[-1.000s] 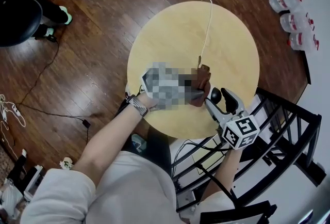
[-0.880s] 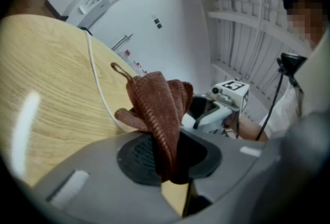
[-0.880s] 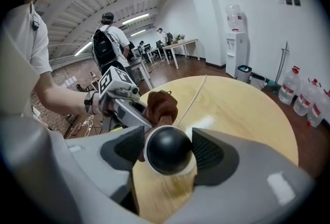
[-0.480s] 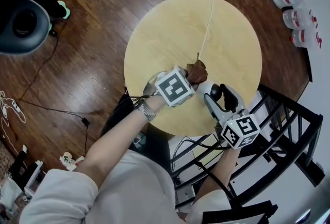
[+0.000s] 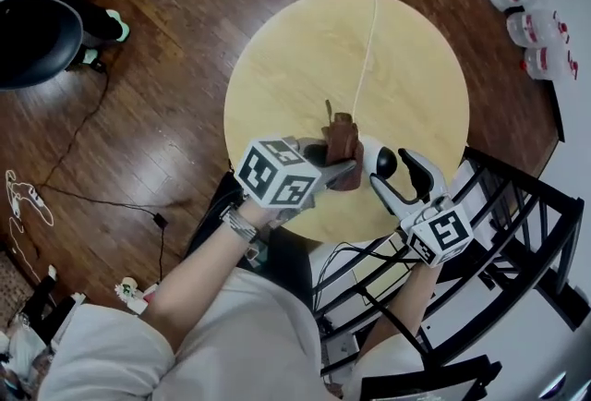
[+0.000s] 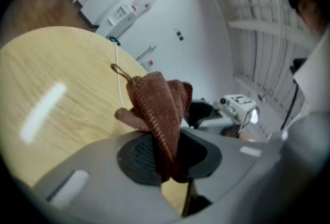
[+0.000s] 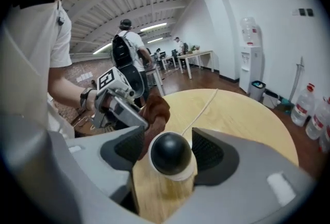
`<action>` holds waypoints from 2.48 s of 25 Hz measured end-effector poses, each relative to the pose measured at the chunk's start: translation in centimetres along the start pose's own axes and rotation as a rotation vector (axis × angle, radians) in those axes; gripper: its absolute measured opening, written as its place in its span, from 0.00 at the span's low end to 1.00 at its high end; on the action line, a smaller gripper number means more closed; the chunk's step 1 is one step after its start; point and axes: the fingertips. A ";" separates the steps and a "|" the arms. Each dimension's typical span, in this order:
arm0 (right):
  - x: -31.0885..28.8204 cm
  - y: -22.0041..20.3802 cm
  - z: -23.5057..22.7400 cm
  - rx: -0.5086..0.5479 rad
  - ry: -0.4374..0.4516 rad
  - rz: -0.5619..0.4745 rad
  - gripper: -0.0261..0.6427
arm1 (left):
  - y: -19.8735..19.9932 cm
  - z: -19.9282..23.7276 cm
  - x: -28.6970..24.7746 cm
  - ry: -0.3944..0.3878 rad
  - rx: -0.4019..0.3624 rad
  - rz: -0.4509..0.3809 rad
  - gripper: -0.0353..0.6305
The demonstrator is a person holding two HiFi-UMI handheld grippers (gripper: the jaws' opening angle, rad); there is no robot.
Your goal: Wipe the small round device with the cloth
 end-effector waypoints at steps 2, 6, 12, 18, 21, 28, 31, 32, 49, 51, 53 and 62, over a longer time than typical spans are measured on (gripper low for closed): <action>-0.3 -0.3 0.6 0.058 0.061 0.027 0.47 | 0.2 -1.0 -0.1 -0.039 0.029 -0.055 0.18; -0.5 -0.6 0.4 0.091 0.110 0.050 0.47 | -0.5 -1.6 -1.7 -0.039 0.014 -0.060 0.18; -0.7 -0.6 0.0 0.093 0.130 0.046 0.47 | -1.5 0.4 -2.4 0.034 0.012 -0.033 0.18; -1.3 -0.8 -0.1 0.071 0.079 0.041 0.47 | -2.8 3.3 -2.7 0.184 -0.001 0.090 0.18; -1.9 -0.4 -0.4 0.042 0.052 0.014 0.47 | -3.1 4.8 -2.6 0.267 -0.082 0.155 0.18; -2.0 -0.7 -0.5 0.012 0.043 -0.019 0.47 | -1.9 1.0 -1.2 0.065 0.132 -0.043 0.18; -1.9 -1.0 -0.6 0.005 0.051 -0.032 0.47 | -2.5 -1.5 -1.1 0.013 0.147 -0.080 0.18; -1.9 -1.0 -0.5 0.003 0.053 -0.038 0.47 | -3.1 -1.9 -1.4 0.018 0.144 -0.069 0.18; -1.3 -0.5 -0.7 -0.053 0.087 -0.144 0.47 | -5.0 3.4 -3.6 0.246 0.303 -0.105 0.18; -1.3 -0.4 -0.7 -0.054 0.084 -0.146 0.47 | -4.8 4.3 -3.5 0.264 0.304 -0.086 0.18; -1.4 -0.4 -0.7 -0.055 0.078 -0.145 0.47 | -4.4 5.1 -3.0 0.287 0.294 -0.079 0.18; 0.1 -1.1 -1.7 -0.171 -0.035 -0.182 0.47 | -1.6 5.1 -0.1 0.413 0.015 -0.042 0.18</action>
Point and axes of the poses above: the fingertips, and each gripper's own axes: x backward along the fingers, z to its left, y out of its top, and after that the axes turned 1 degree about z, right-handed
